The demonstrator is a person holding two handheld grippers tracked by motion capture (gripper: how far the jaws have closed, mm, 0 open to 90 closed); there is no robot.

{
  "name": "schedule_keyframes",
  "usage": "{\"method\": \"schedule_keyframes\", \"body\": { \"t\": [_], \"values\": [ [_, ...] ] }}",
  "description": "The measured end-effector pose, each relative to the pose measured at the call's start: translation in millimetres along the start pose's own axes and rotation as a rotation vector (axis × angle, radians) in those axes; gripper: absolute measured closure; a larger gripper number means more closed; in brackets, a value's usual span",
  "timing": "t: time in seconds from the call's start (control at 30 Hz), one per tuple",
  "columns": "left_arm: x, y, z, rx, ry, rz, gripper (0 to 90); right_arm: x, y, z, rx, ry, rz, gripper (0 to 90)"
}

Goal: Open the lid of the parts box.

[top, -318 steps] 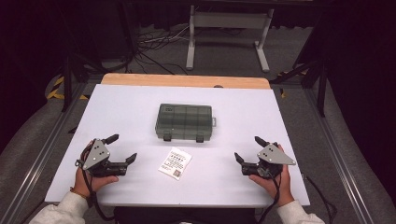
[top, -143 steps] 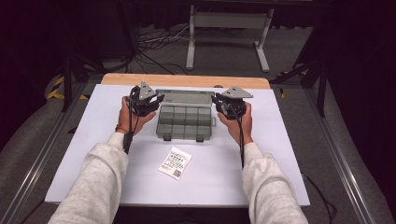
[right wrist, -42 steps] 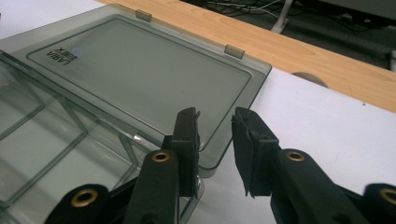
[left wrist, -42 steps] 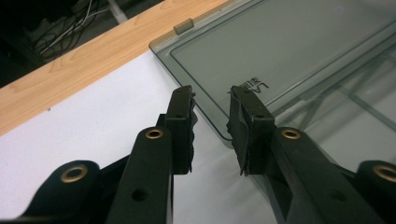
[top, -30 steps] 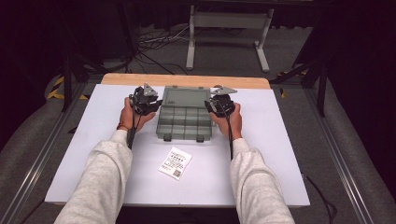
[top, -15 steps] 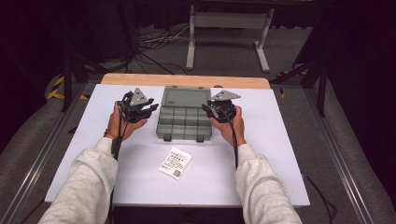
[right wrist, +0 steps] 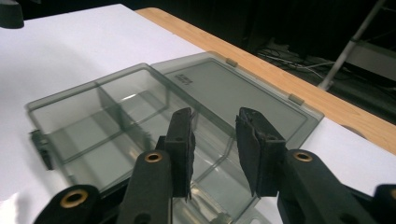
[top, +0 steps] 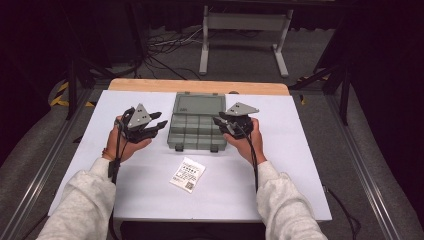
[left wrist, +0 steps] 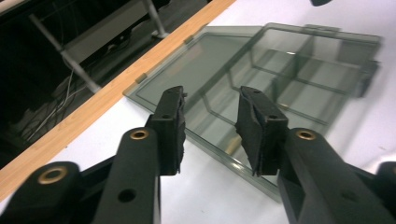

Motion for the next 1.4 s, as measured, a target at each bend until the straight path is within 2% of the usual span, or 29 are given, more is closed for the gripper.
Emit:
{"method": "schedule_keyframes", "body": {
  "t": [0.03,0.1,0.27,0.33,0.4,0.5,0.57,0.6,0.63,0.73,0.87,0.93,1.03,1.13,1.17,1.2,1.23,1.4],
  "values": [
    [9.0,2.7,-1.7,-0.011,0.017,0.002,59.1,2.3,-2.3,0.0,0.003,0.003,0.008,65.7],
    [16.5,6.8,-5.0,-0.022,0.023,-0.006,55.0,9.8,-10.5,1.4,0.007,0.021,0.033,63.0],
    [33.2,16.3,-11.3,-0.028,0.05,-0.019,48.5,20.5,-21.3,3.0,0.034,0.04,0.056,59.2],
    [40.5,21.6,-13.6,-0.011,0.065,-0.031,42.5,27.2,-28.7,3.3,0.044,0.046,0.076,56.8],
    [45.8,26.1,-16.2,-0.03,0.063,-0.029,36.3,32.1,-34.1,3.7,0.049,0.058,0.09,55.1],
    [51.6,33.9,-20.6,-0.014,0.065,-0.045,26.5,37.8,-43.1,3.5,0.063,0.067,0.114,52.3],
    [54.2,37.1,-23.0,-0.018,0.064,-0.037,18.6,42.3,-49.7,1.4,0.063,0.071,0.133,48.5],
    [55.7,39.3,-24.7,-0.022,0.062,-0.037,18.6,42.3,-49.7,1.4,0.063,0.071,0.133,48.5],
    [57.0,42.7,-26.8,-0.01,0.059,-0.045,13.7,45.2,-54.0,-3.3,0.061,0.061,0.141,45.3],
    [61.6,49.3,-34.2,0.018,0.054,-0.058,11.1,48.3,-58.9,-8.6,0.064,0.054,0.153,41.3],
    [67.8,59.1,-49.9,0.004,0.032,-0.068,7.8,53.2,-68.3,-17.2,0.066,0.041,0.179,30.8],
    [72.0,59.4,-57.5,0.007,0.027,-0.053,7.3,54.8,-73.9,-23.1,0.067,0.028,0.198,24.5],
    [78.7,58.2,-70.0,0.007,0.013,-0.039,7.1,55.5,-77.8,-31.2,0.075,0.005,0.195,17.3],
    [82.9,56.8,-76.9,0.021,0.01,-0.029,7.9,56.5,-79.8,-35.2,0.079,-0.009,0.198,15.4],
    [86.9,55.5,-83.7,0.026,0.006,-0.02,7.9,56.7,-80.2,-36.5,0.08,-0.012,0.198,14.3],
    [88.6,54.7,-86.9,0.034,0.008,-0.022,7.9,57.1,-82.4,-39.5,0.078,-0.021,0.21,13.2],
    [89.9,56.1,-89.1,0.062,0.014,-0.032,7.7,57.3,-84.1,-41.5,0.076,-0.03,0.216,12.9],
    [97.5,58.9,-97.5,0.081,0.007,-0.028,6.1,57.1,-92.2,-50.5,0.089,-0.058,0.237,10.3]
  ]
}}
Point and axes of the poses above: each handheld gripper's, and its own axes: x roughly backward along the jaws, z roughly out of its top, y roughly to its right, the point moved 10 cm from there along -x, roughly forward along the jaws, and after that the axes turned 4 degrees about y, right-handed, at the moved point
